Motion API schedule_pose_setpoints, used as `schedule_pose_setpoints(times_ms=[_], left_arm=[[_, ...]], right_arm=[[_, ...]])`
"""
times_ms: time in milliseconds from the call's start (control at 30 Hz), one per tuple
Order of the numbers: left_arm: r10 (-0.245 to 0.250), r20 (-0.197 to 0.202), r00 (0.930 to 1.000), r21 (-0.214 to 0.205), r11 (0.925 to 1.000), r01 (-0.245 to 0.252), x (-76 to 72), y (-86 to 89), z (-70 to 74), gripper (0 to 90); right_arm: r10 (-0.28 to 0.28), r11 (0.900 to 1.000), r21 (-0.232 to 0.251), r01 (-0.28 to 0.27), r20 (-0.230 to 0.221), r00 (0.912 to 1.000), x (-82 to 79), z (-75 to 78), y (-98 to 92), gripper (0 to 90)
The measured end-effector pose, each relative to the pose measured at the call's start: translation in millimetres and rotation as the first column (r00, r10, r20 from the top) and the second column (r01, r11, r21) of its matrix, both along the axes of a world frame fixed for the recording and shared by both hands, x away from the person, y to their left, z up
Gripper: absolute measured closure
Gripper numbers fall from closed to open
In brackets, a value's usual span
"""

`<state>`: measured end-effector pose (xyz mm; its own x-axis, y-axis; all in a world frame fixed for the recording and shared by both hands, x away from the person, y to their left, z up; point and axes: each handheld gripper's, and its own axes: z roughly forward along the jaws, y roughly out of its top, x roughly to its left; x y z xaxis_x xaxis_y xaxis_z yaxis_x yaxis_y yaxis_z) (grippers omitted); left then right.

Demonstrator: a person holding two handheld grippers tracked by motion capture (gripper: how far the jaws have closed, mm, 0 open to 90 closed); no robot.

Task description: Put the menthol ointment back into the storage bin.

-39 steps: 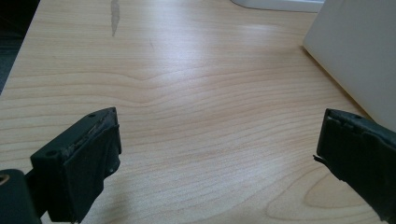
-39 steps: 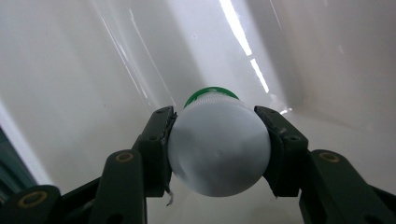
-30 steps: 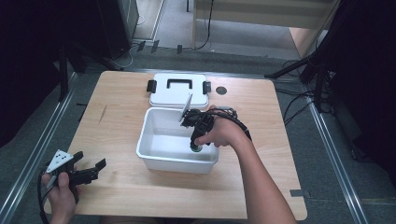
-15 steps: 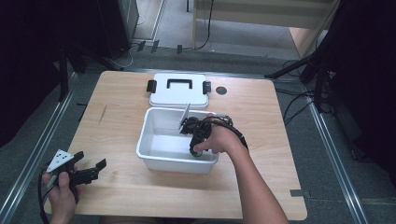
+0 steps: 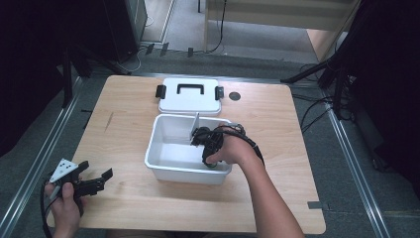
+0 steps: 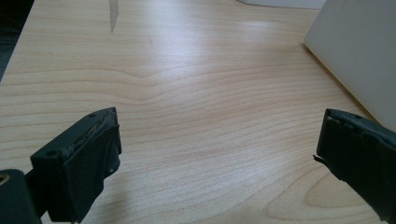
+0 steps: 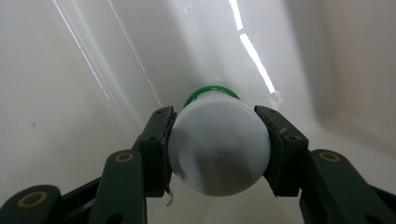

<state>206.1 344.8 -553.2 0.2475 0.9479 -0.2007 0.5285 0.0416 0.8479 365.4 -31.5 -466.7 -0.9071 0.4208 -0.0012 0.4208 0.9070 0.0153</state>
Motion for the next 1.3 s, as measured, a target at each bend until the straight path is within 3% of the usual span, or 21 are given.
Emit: schedule_pose_setpoints(times_ms=[133,933,1167,1300], left_arm=[[0.003,-0.005,1.0,-0.004,1.0,-0.003,0.4,0.4,-0.1,0.7],[0.005,0.0,1.0,-0.002,1.0,-0.005,-0.1,-0.1,0.0,0.7],[0.003,0.002,1.0,-0.003,1.0,-0.003,-0.2,-0.3,0.0,0.7],[0.003,0.002,1.0,-0.002,1.0,-0.003,-0.2,-0.5,0.0,0.7]], right_arm=[[0.009,0.9996,-0.026,-0.008,0.005,1.0,0.0,-1.1,1.6,51.2],[0.016,0.999,-0.041,-0.016,0.002,0.9999,-0.9,-1.8,2.4,50.7],[0.009,0.9996,-0.028,-0.009,0.002,1.0,-0.5,-1.2,1.9,50.0],[0.005,0.9999,-0.016,-0.005,-0.003,1.0,-1.0,-0.1,1.5,44.7]])
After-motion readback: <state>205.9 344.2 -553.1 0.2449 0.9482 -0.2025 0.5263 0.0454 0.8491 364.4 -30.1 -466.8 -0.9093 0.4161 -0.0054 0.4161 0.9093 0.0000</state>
